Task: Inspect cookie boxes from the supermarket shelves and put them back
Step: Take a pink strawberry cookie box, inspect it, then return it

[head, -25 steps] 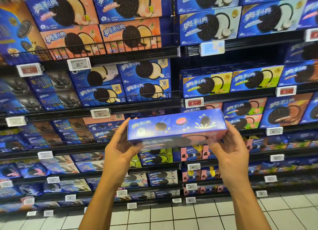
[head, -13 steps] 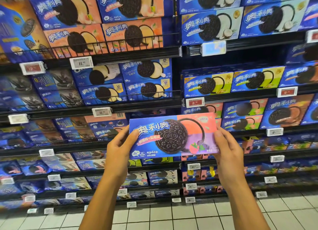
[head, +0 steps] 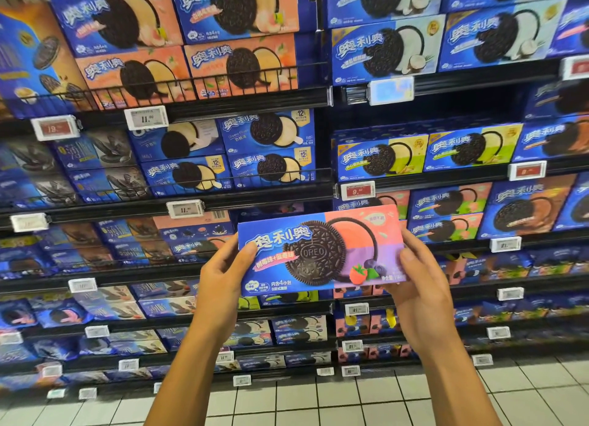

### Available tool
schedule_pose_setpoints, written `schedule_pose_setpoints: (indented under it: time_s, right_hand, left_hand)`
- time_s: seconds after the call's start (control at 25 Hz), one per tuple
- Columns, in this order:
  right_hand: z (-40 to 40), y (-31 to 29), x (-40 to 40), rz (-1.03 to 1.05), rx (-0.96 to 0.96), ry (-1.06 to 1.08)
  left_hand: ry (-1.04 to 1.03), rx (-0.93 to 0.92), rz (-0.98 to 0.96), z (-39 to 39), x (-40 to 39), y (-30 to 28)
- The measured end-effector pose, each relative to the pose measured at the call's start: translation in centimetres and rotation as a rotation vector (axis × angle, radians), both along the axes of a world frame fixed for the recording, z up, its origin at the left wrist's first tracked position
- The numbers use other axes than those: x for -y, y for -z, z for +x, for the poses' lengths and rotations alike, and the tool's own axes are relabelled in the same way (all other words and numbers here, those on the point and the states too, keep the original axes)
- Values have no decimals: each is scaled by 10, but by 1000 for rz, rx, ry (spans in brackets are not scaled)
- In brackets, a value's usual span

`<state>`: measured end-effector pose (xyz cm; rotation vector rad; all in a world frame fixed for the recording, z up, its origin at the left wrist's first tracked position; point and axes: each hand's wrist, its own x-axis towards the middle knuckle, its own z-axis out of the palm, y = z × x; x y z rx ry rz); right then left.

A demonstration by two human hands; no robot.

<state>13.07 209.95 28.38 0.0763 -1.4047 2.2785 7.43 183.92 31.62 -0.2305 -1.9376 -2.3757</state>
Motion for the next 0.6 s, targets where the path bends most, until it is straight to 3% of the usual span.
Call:
schedule_pose_setpoints:
  time_s: [0.16, 0.36, 0.6]
  right_hand:
    - [4, -8, 6, 70, -74, -12]
    - [5, -16, 35, 127, -78, 227]
    - [8, -23, 66, 280, -120, 173]
  left_hand:
    - [21, 35, -23, -6, -8, 2]
    - [-140, 60, -375, 3, -28, 3]
    - [209, 123, -159, 22, -63, -7]
